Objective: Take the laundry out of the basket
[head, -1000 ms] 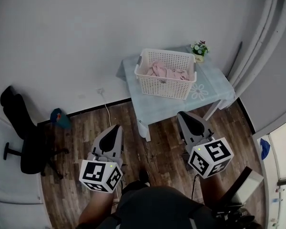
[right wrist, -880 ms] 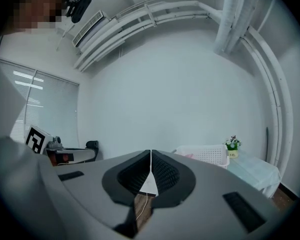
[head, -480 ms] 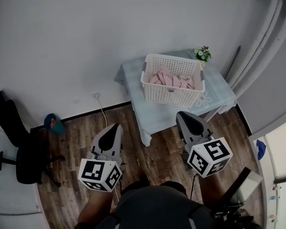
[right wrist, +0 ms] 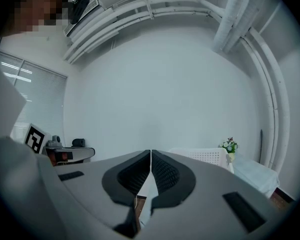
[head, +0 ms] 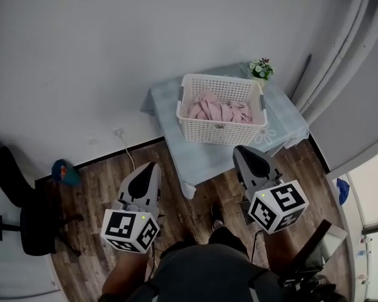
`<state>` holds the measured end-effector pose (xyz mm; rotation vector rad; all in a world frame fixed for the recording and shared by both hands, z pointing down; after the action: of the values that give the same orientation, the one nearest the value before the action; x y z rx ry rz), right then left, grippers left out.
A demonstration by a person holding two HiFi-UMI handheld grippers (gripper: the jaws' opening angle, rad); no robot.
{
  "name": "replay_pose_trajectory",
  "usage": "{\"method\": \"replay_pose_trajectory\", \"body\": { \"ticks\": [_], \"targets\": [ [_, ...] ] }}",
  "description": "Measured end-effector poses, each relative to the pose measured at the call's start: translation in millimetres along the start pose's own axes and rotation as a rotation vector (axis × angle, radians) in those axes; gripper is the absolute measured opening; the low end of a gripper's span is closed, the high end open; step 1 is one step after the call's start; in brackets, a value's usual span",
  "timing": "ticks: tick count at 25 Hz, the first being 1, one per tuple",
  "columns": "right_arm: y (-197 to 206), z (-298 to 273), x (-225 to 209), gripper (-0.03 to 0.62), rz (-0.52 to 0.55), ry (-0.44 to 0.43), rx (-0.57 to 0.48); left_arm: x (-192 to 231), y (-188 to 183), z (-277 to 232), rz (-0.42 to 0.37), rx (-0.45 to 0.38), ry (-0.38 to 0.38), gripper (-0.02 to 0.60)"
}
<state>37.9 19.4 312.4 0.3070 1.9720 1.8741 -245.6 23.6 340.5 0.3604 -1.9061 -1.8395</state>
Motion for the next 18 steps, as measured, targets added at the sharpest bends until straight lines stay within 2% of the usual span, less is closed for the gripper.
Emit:
{"method": "replay_pose_trajectory", "body": {
  "ticks": [10, 18],
  "targets": [
    [-22.0, -40.6, -78.5, 0.018, -0.015, -0.023, -0.039, -25.5, -18.1, -93.4, -0.053, -0.018, 0.032, 0.009],
    [-35.7, -64.4, -148.2, 0.018, -0.035, -0.019, -0.076, -40.6, -25.2, -162.8, -0.085, -0.023, 0.025, 0.009]
  ]
}}
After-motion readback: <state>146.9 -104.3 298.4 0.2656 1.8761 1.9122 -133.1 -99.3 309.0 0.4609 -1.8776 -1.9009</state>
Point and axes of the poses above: the fingertips, and each gripper's own axes: z backward along the fingers, x to its left, y out of its underside, the point moved 10 cm from there along z, backward along the fingers, and after that the axes turned 7 degrees about -x, right-handed, at the moved point
